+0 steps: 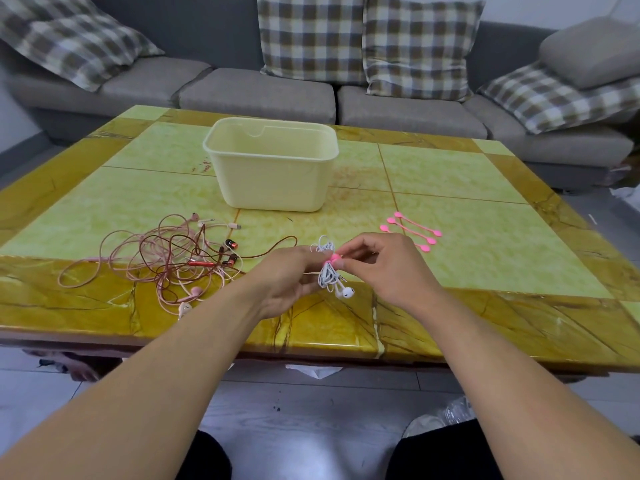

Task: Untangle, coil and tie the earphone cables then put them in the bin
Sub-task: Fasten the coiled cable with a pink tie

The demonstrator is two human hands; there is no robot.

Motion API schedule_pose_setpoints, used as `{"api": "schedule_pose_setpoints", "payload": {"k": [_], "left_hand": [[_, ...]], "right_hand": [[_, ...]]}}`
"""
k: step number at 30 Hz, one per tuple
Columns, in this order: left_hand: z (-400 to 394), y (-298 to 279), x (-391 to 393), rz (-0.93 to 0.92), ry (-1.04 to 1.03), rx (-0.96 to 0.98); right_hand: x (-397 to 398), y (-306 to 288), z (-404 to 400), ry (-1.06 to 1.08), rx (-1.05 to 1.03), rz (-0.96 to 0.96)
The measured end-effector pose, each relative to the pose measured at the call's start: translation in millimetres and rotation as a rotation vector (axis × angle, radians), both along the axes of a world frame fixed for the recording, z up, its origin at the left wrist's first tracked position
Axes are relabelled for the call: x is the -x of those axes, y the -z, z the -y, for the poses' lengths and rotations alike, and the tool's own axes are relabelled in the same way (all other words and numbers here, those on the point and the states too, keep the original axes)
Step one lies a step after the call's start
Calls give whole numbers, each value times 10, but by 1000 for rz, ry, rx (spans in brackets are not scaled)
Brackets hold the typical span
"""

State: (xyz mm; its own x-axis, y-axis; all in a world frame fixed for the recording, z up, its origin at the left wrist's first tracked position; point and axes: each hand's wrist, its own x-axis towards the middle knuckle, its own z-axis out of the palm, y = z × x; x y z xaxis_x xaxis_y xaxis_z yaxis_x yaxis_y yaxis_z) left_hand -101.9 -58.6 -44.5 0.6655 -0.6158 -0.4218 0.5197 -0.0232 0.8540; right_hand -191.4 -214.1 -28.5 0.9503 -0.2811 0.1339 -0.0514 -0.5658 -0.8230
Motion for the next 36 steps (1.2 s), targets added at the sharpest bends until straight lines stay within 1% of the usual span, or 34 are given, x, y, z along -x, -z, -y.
{"api": "schedule_pose_setpoints", "payload": {"k": [3,7,9,13,19,23,26,28,31,36], "left_hand": [[-11,-6,-11,2,-2,12],[-5,-39,8,-63,-36,82],[2,-52,11,-71,-59,111],[17,-68,23,-29,-78,131],[16,-72,15,5,-40,149],[13,-68,22,57,-33,123],[23,-54,40,125,-59,78],[23,-45,49,167,-73,61],[14,-28,42,162,-71,71],[23,-14,36,132,-42,82]], "right_hand": [[4,4,-1,-1,-12,9],[4,15,3,44,-9,32],[0,17,-8,57,-39,37],[-8,-11,-26,92,-230,15],[9,-51,-18,94,-489,-90],[-4,2,4,77,-647,-170],[-11,11,20,93,-732,-169],[-2,2,25,90,-746,-175],[4,37,29,72,-678,-199],[-26,37,29,141,-699,-134]]}}
